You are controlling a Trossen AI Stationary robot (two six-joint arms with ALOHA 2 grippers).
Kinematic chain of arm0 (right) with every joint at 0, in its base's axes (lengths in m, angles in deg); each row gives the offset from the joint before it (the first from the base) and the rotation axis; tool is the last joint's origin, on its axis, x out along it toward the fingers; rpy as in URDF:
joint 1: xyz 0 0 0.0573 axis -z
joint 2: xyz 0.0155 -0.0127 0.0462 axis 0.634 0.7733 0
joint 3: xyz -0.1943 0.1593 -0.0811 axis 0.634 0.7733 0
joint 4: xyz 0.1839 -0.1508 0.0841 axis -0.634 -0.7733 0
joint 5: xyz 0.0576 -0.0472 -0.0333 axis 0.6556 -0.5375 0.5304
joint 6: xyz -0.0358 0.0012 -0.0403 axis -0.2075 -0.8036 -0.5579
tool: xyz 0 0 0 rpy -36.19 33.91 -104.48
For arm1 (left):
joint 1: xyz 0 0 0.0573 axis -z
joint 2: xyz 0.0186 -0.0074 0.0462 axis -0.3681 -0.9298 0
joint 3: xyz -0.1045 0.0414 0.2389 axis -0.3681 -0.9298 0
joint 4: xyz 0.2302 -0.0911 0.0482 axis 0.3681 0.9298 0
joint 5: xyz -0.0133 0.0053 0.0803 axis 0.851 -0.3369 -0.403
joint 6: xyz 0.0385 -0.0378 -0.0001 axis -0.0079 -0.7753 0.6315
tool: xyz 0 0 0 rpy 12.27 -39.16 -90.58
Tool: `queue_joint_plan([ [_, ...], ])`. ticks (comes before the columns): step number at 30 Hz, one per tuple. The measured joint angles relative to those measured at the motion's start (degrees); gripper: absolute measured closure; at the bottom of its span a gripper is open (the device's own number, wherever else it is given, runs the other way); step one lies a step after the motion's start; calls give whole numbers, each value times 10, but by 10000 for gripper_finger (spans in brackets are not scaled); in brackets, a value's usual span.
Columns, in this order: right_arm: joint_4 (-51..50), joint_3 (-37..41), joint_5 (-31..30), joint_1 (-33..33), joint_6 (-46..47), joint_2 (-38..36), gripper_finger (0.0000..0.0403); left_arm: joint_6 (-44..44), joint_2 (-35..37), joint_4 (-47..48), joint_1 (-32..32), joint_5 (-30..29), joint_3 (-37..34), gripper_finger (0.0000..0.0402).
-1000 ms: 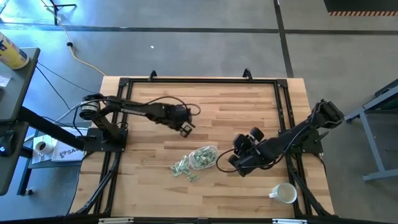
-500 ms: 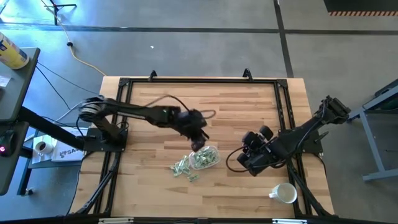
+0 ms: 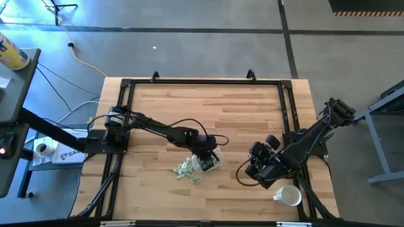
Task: Pick and place Stevia / Truvia into bins
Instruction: Put the stevia packet into the transparent bin
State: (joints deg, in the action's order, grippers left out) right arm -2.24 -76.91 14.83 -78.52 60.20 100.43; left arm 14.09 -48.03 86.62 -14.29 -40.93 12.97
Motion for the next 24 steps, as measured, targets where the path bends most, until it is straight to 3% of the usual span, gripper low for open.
queue_joint_plan([
  [11,-4,0,-1,-4,-9,0,269,-16,1,2,0,21,42,297],
  [24,-60,0,-25,-4,-35,-1,269,-26,2,158,-5,39,136,232],
])
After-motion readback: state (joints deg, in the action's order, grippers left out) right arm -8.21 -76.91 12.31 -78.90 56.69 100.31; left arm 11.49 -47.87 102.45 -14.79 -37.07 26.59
